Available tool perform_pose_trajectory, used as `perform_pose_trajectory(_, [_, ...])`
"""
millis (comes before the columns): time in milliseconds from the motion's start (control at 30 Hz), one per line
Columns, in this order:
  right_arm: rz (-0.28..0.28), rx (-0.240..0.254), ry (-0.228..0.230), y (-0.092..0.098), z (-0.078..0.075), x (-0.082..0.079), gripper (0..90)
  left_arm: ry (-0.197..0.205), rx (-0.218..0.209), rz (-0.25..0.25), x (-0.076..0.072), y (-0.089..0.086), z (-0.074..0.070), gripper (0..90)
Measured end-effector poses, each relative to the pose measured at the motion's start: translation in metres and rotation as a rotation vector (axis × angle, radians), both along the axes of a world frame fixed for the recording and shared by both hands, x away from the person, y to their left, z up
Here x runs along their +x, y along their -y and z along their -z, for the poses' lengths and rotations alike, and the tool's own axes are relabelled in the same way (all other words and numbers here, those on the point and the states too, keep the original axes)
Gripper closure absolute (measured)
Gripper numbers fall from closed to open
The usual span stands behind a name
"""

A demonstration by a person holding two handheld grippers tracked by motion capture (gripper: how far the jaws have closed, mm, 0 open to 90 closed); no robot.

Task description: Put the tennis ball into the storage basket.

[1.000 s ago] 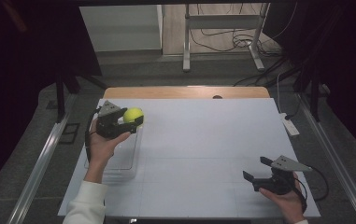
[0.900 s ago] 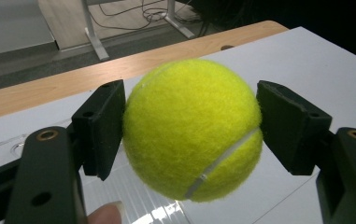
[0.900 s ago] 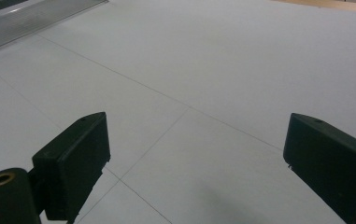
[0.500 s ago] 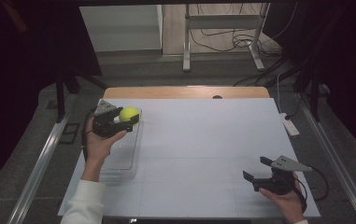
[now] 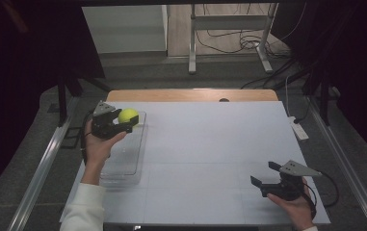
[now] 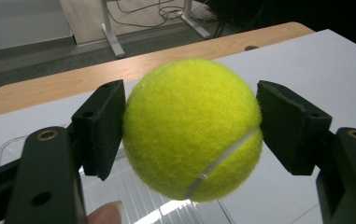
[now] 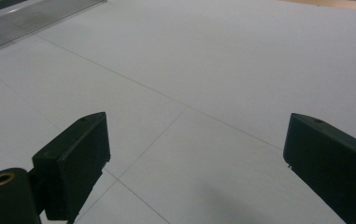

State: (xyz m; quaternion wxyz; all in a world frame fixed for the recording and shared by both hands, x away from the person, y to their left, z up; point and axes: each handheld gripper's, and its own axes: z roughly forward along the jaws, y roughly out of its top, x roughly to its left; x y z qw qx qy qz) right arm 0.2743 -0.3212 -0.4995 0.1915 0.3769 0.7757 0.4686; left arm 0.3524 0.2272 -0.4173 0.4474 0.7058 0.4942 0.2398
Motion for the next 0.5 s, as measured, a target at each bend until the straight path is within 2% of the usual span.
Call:
perform_pose_trajectory(200, [-0.005, 0.002, 0.001, -0.001, 0.000, 0.000, 7.3, -0.005, 0.009, -0.016, 0.003, -0.001, 0.000, 27.6])
perform_pose_trajectory(500, [-0.013, 0.001, 0.003, -0.003, -0.001, 0.001, 7.3, -0.046, 0.024, -0.058, 0.016, -0.011, 0.001, 27.6])
